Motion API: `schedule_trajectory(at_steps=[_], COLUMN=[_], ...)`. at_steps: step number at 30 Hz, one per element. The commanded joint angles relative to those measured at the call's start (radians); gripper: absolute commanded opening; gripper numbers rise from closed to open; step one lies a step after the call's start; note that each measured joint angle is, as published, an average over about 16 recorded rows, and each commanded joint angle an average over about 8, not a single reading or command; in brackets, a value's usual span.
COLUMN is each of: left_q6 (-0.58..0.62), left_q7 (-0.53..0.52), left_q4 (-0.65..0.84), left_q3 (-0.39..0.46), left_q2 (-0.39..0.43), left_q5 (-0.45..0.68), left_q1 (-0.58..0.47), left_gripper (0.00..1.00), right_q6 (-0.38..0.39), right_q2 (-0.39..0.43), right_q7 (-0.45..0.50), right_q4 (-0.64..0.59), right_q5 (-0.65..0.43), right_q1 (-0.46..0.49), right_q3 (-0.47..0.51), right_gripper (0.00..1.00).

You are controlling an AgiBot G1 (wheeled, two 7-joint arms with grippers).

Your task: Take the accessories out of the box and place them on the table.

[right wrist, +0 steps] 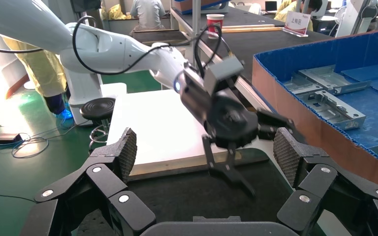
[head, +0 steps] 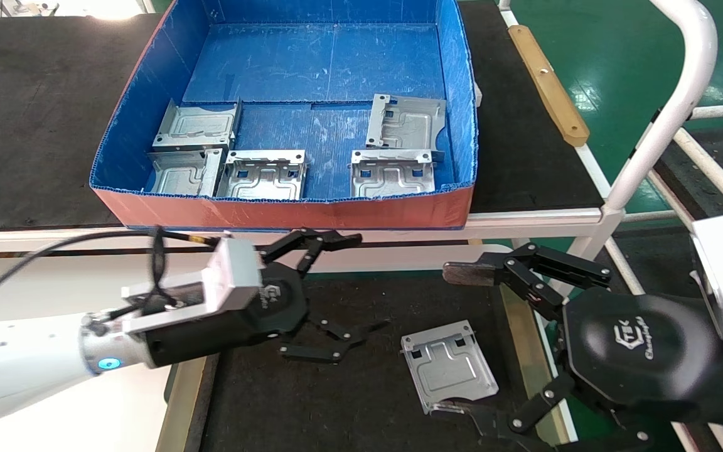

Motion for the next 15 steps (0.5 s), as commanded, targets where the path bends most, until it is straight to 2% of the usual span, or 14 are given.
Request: schedule_trajectory(at_steps=[1,15], left_q6=[0.010,0.083], left_q7=[-0.039,-0.310], left_q4=[-0.034,-0.271], left_q3=[-0.015,-0.118], left_q2=[-0.025,-0.202], left_q5=[-0.008,-0.062], left_q1=[0.009,0.075], left_gripper=[1.00,1.00], right_q6=[0.000,0.000], right_q2=[0.000,0.000], right_q7=[0.000,0.000], right_q4=[0.000,0.000], right_q5=[0.000,0.000], right_q1=[0.000,0.000], right_q3=[0.000,-0.001], right_gripper=[1.00,1.00])
